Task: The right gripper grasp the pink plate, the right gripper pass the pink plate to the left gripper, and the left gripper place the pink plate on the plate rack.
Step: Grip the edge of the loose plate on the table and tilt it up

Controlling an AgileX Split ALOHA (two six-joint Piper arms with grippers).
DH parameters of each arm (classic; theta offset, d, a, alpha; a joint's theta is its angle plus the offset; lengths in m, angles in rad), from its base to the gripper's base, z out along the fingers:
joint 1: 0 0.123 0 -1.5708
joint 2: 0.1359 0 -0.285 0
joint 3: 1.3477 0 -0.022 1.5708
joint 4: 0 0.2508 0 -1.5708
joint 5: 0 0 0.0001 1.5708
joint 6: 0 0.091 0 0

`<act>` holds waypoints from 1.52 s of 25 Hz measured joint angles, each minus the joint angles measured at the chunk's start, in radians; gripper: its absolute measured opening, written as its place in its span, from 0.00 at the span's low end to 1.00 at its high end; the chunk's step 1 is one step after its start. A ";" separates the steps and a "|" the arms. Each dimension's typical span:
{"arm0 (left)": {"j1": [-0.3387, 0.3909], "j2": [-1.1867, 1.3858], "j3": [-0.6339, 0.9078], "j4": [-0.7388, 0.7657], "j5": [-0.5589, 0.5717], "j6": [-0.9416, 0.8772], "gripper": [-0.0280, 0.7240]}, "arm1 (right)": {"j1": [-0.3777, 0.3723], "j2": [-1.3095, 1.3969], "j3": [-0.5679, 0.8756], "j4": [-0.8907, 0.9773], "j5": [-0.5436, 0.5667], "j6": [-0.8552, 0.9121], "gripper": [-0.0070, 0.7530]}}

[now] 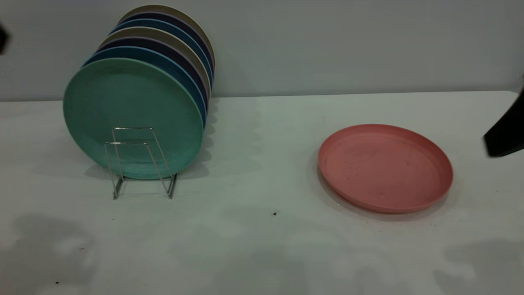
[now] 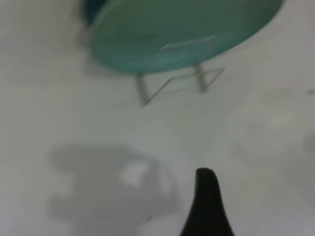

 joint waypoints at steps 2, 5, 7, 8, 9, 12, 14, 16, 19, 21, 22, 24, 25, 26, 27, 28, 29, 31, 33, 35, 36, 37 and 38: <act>-0.031 0.052 -0.020 -0.069 -0.026 0.070 0.82 | 0.000 0.092 -0.024 0.066 -0.017 -0.064 0.73; -0.091 0.128 -0.037 -0.172 -0.063 0.164 0.82 | 0.000 0.193 -0.082 0.126 -0.032 -0.132 0.73; -0.132 0.174 -0.048 -0.225 -0.080 0.209 0.82 | -0.014 0.259 -0.135 0.140 -0.034 -0.151 0.73; -0.155 0.200 -0.053 -0.251 -0.091 0.230 0.82 | -0.023 0.297 -0.163 0.143 -0.034 -0.153 0.73; -0.178 0.223 -0.058 -0.274 -0.108 0.253 0.82 | -0.036 0.335 -0.187 0.146 -0.034 -0.156 0.73; -0.244 0.312 -0.084 -0.353 -0.180 0.316 0.82 | -0.079 0.444 -0.261 0.147 -0.023 -0.166 0.73; -0.281 0.369 -0.109 -0.403 -0.213 0.346 0.82 | -0.114 0.512 -0.313 0.147 -0.008 -0.173 0.73; -0.314 0.424 -0.137 -0.452 -0.230 0.369 0.82 | -0.146 0.582 -0.359 0.149 0.007 -0.184 0.73; -0.358 0.504 -0.172 -0.514 -0.269 0.406 0.82 | -0.185 0.673 -0.426 0.163 0.034 -0.202 0.73; -0.385 0.545 -0.188 -0.550 -0.305 0.434 0.82 | -0.199 0.730 -0.468 0.183 0.042 -0.225 0.73; -0.398 0.562 -0.192 -0.568 -0.320 0.449 0.82 | -0.201 0.753 -0.488 0.193 0.048 -0.239 0.73; -0.419 0.585 -0.195 -0.594 -0.338 0.470 0.82 | -0.203 0.808 -0.527 0.218 0.073 -0.264 0.73; -0.424 0.593 -0.195 -0.605 -0.340 0.478 0.82 | -0.203 0.829 -0.549 0.228 0.093 -0.277 0.73; -0.431 0.599 -0.195 -0.611 -0.340 0.482 0.82 | -0.203 0.853 -0.566 0.235 0.108 -0.286 0.73; -0.433 0.602 -0.195 -0.616 -0.338 0.483 0.82 | -0.203 0.874 -0.584 0.242 0.117 -0.289 0.73; -0.433 0.605 -0.195 -0.619 -0.337 0.485 0.82 | -0.203 0.893 -0.598 0.250 0.118 -0.291 0.73; -0.433 0.604 -0.195 -0.622 -0.336 0.485 0.82 | -0.204 0.906 -0.611 0.255 0.118 -0.293 0.73; -0.433 0.605 -0.195 -0.624 -0.335 0.486 0.82 | -0.207 0.934 -0.629 0.269 0.118 -0.294 0.73; -0.433 0.605 -0.195 -0.625 -0.334 0.487 0.82 | -0.210 0.956 -0.643 0.286 0.117 -0.299 0.73; -0.433 0.605 -0.195 -0.626 -0.333 0.487 0.82 | -0.210 0.972 -0.654 0.310 0.127 -0.309 0.71; -0.433 0.605 -0.195 -0.626 -0.333 0.487 0.82 | -0.210 0.978 -0.660 0.328 0.136 -0.322 0.70; -0.433 0.605 -0.195 -0.626 -0.333 0.488 0.82 | -0.210 0.987 -0.665 0.345 0.149 -0.341 0.68; -0.433 0.605 -0.195 -0.626 -0.333 0.488 0.82 | -0.210 0.995 -0.669 0.368 0.160 -0.362 0.66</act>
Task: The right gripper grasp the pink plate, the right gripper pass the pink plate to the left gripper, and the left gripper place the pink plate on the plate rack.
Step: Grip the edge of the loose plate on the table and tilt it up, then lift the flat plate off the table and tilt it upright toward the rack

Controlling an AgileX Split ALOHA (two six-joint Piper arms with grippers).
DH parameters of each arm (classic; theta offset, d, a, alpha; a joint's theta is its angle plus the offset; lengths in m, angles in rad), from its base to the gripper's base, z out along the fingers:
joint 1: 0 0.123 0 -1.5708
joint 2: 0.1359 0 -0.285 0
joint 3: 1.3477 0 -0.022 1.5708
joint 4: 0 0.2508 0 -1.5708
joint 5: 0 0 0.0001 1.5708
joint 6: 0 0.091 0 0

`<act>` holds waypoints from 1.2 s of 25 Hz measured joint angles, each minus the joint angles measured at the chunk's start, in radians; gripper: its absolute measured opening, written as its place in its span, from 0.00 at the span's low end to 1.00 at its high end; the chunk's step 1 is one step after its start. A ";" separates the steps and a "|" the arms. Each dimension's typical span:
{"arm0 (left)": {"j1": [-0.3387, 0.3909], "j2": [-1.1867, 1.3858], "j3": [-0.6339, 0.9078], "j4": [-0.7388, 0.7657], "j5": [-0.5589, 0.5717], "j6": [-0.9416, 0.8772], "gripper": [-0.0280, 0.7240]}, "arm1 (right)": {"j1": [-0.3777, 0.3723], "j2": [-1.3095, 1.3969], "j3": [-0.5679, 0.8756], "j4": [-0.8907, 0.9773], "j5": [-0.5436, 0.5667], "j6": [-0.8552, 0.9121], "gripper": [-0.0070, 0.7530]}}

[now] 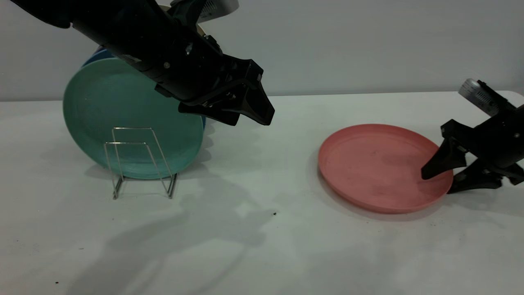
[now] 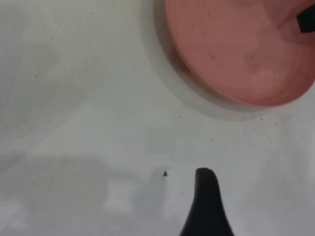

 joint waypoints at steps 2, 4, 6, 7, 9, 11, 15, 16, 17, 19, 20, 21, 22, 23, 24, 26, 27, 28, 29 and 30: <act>0.000 0.000 0.000 0.000 0.000 0.000 0.82 | 0.000 0.016 -0.008 0.042 0.023 -0.030 0.60; 0.000 0.000 0.000 0.000 0.000 0.001 0.82 | 0.000 0.029 -0.010 0.075 0.026 -0.045 0.46; 0.000 0.000 0.000 -0.001 -0.001 0.001 0.82 | 0.000 0.038 -0.010 0.085 0.026 -0.069 0.26; 0.000 0.000 0.000 -0.004 -0.001 0.001 0.82 | 0.000 0.042 -0.010 0.089 0.028 -0.087 0.15; 0.000 0.000 0.000 -0.012 -0.001 0.001 0.82 | -0.001 0.043 -0.010 0.102 0.038 -0.146 0.06; 0.000 0.000 0.000 -0.015 -0.001 -0.001 0.82 | -0.002 0.044 -0.010 0.123 0.074 -0.229 0.03; 0.000 0.012 0.000 -0.038 -0.002 -0.021 0.82 | -0.002 0.044 -0.010 0.150 0.185 -0.370 0.03; 0.000 0.017 0.000 -0.046 -0.002 -0.022 0.82 | -0.002 0.044 -0.010 0.157 0.213 -0.389 0.03; 0.000 0.023 0.000 -0.052 -0.002 -0.022 0.82 | -0.002 0.044 -0.010 0.160 0.241 -0.398 0.03; 0.000 0.028 0.000 -0.059 -0.002 -0.022 0.82 | -0.002 0.044 -0.010 0.170 0.288 -0.413 0.03; 0.000 0.028 0.000 -0.062 -0.005 -0.022 0.82 | -0.002 0.044 -0.010 0.172 0.313 -0.419 0.03; 0.000 0.028 0.000 -0.064 -0.005 -0.022 0.82 | -0.002 0.044 -0.010 0.173 0.337 -0.423 0.03; 0.000 0.028 0.000 -0.065 -0.005 -0.022 0.82 | -0.002 0.044 -0.010 0.176 0.354 -0.423 0.03; 0.000 0.028 0.000 -0.073 -0.005 -0.022 0.82 | 0.000 0.044 -0.010 0.179 0.374 -0.426 0.03; 0.000 0.032 0.000 -0.087 -0.006 -0.022 0.82 | 0.002 0.044 -0.010 0.181 0.387 -0.430 0.03; 0.000 0.043 0.000 -0.132 -0.006 -0.021 0.82 | 0.014 0.044 -0.010 0.190 0.400 -0.434 0.03; 0.000 0.051 0.000 -0.159 -0.006 -0.020 0.82 | 0.022 0.044 -0.010 0.192 0.405 -0.438 0.03; 0.000 0.061 0.000 -0.185 -0.007 -0.018 0.82 | 0.033 0.044 -0.010 0.195 0.407 -0.439 0.03; 0.000 0.068 0.000 -0.201 -0.008 -0.018 0.82 | 0.044 0.044 -0.010 0.198 0.407 -0.439 0.03; 0.000 0.079 0.000 -0.217 -0.009 -0.017 0.81 | 0.053 0.044 -0.010 0.201 0.409 -0.440 0.03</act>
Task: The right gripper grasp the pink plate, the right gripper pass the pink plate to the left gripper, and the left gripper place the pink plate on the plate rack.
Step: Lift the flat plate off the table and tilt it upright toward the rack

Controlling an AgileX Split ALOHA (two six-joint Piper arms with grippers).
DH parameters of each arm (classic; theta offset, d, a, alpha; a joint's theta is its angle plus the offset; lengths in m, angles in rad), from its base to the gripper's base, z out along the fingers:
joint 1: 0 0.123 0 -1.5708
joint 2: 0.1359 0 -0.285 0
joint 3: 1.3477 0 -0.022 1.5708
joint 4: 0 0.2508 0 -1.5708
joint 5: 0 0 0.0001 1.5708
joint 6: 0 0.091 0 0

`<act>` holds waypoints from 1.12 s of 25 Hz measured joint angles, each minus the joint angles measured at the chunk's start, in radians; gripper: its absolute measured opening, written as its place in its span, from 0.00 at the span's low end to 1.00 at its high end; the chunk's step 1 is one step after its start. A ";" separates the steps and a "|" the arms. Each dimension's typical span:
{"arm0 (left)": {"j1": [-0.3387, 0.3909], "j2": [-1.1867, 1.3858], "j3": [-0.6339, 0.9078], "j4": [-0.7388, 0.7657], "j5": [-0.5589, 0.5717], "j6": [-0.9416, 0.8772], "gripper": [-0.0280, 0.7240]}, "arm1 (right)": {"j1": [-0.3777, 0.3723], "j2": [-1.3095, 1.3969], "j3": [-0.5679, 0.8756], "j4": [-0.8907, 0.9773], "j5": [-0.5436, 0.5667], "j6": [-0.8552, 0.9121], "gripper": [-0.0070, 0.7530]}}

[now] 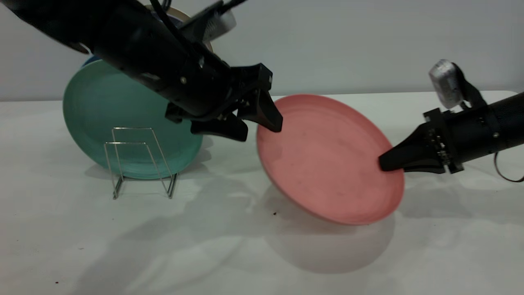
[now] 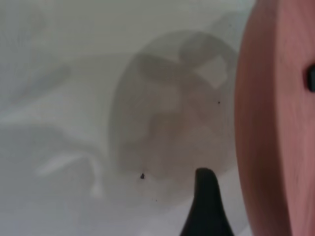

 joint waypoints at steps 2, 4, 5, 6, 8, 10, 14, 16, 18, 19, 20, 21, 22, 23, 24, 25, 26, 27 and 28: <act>0.000 0.016 0.000 -0.021 0.000 0.000 0.77 | 0.017 0.000 0.000 0.001 0.008 -0.001 0.03; 0.000 0.028 0.000 -0.030 0.000 0.001 0.69 | 0.029 0.000 0.000 0.001 0.011 -0.005 0.03; 0.000 0.031 0.000 -0.035 0.000 0.001 0.63 | 0.034 0.000 0.000 0.002 0.011 -0.007 0.03; 0.000 0.031 0.000 -0.038 0.000 0.001 0.55 | 0.039 0.000 0.000 0.002 0.011 -0.008 0.03; 0.000 0.031 0.000 -0.041 0.000 0.001 0.38 | 0.041 0.000 0.000 0.004 0.018 -0.009 0.03; 0.000 0.031 0.000 -0.041 0.000 0.001 0.19 | 0.041 0.000 0.000 0.006 0.021 -0.010 0.03; 0.001 0.031 0.000 -0.041 -0.010 0.007 0.12 | 0.041 -0.014 0.000 0.000 0.030 -0.015 0.04; 0.002 0.031 0.000 -0.048 -0.012 0.008 0.12 | 0.041 -0.038 0.000 -0.006 0.026 -0.016 0.06; 0.003 0.031 -0.002 -0.052 -0.008 0.009 0.12 | 0.041 -0.067 0.000 -0.010 0.025 -0.015 0.14; 0.003 0.031 -0.004 -0.053 -0.002 0.009 0.12 | 0.041 -0.086 0.000 -0.014 0.024 -0.015 0.19; 0.003 0.031 -0.006 -0.053 0.001 0.010 0.12 | 0.041 -0.106 0.000 -0.021 0.022 -0.015 0.26; 0.003 0.031 -0.007 -0.055 0.004 0.010 0.12 | 0.041 -0.128 0.000 -0.025 0.020 -0.015 0.33; 0.003 0.031 -0.008 -0.056 0.008 0.012 0.12 | 0.040 -0.145 0.000 -0.026 0.016 -0.015 0.40; 0.003 0.030 -0.009 -0.061 0.014 0.016 0.12 | 0.040 -0.167 0.000 -0.028 0.012 -0.015 0.49; 0.003 0.030 -0.009 -0.063 0.019 0.022 0.12 | 0.040 -0.191 0.000 -0.029 0.003 -0.011 0.57; 0.003 0.030 -0.009 -0.060 0.030 0.035 0.12 | 0.040 -0.212 0.001 -0.026 -0.009 -0.006 0.64; 0.001 0.030 -0.009 -0.048 0.035 0.050 0.12 | 0.040 -0.240 0.001 -0.021 -0.019 0.000 0.70; 0.001 0.031 -0.009 -0.043 0.045 0.063 0.12 | 0.040 -0.271 0.001 -0.016 -0.028 0.002 0.76; 0.000 0.031 -0.009 -0.041 0.051 0.074 0.12 | 0.039 -0.303 0.001 -0.015 -0.029 0.003 0.81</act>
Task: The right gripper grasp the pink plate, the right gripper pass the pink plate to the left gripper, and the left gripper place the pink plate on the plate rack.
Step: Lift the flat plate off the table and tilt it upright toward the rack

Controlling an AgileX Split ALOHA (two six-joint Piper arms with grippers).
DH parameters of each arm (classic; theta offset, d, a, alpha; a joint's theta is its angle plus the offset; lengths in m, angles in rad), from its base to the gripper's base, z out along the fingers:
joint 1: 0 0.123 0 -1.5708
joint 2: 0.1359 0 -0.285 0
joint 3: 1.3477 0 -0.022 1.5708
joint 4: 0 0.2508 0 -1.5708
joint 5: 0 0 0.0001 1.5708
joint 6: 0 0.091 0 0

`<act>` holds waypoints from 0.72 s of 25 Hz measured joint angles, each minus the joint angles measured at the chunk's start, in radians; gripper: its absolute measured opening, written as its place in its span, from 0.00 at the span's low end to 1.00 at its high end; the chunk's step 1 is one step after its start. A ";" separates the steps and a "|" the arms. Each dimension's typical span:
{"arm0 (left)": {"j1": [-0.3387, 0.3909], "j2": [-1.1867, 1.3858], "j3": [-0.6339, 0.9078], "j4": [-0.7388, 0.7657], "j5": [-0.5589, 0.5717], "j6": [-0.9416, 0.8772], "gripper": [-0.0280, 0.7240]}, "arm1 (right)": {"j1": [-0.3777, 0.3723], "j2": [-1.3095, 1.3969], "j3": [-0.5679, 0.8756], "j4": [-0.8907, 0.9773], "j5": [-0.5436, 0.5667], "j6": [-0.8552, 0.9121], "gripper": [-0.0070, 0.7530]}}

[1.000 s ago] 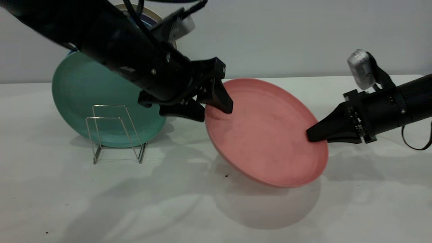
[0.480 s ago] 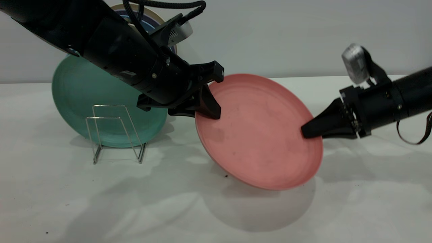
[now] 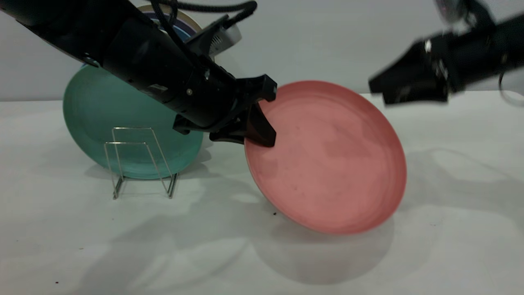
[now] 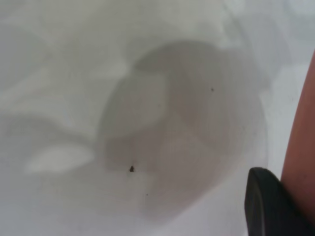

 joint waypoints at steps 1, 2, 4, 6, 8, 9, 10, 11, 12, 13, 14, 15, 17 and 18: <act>0.000 -0.005 0.000 0.001 0.002 0.015 0.12 | -0.005 -0.028 0.000 0.000 0.000 0.003 0.83; 0.000 -0.014 0.000 0.002 0.003 0.034 0.12 | -0.011 -0.063 0.000 -0.001 0.003 0.009 0.85; 0.003 -0.045 0.001 0.007 0.005 0.087 0.12 | -0.027 -0.142 0.000 -0.018 0.012 0.034 0.85; 0.017 -0.095 0.001 0.035 0.022 0.170 0.12 | -0.042 -0.226 0.000 -0.058 0.041 0.085 0.82; 0.042 -0.169 0.001 0.089 0.053 0.252 0.12 | -0.055 -0.321 0.001 -0.139 0.084 0.156 0.77; 0.060 -0.211 0.001 0.124 0.066 0.292 0.12 | -0.059 -0.376 0.001 -0.182 0.112 0.206 0.74; 0.080 -0.247 0.001 0.156 0.078 0.322 0.12 | -0.061 -0.430 0.001 -0.235 0.137 0.263 0.72; 0.098 -0.291 0.001 0.193 0.088 0.354 0.12 | -0.064 -0.484 0.001 -0.290 0.158 0.313 0.69; 0.121 -0.334 0.001 0.232 0.098 0.385 0.12 | -0.064 -0.528 0.001 -0.333 0.174 0.372 0.67; 0.144 -0.377 0.002 0.272 0.109 0.413 0.12 | -0.064 -0.578 0.002 -0.381 0.183 0.429 0.64; 0.163 -0.412 0.002 0.306 0.116 0.435 0.12 | -0.064 -0.626 0.002 -0.423 0.188 0.473 0.61; 0.188 -0.451 0.003 0.344 0.122 0.460 0.12 | -0.064 -0.673 0.004 -0.460 0.193 0.522 0.58; 0.239 -0.515 0.003 0.417 0.144 0.505 0.12 | -0.064 -0.760 0.018 -0.525 0.198 0.602 0.55; 0.261 -0.546 0.003 0.447 0.153 0.523 0.12 | -0.064 -0.807 0.030 -0.557 0.202 0.629 0.53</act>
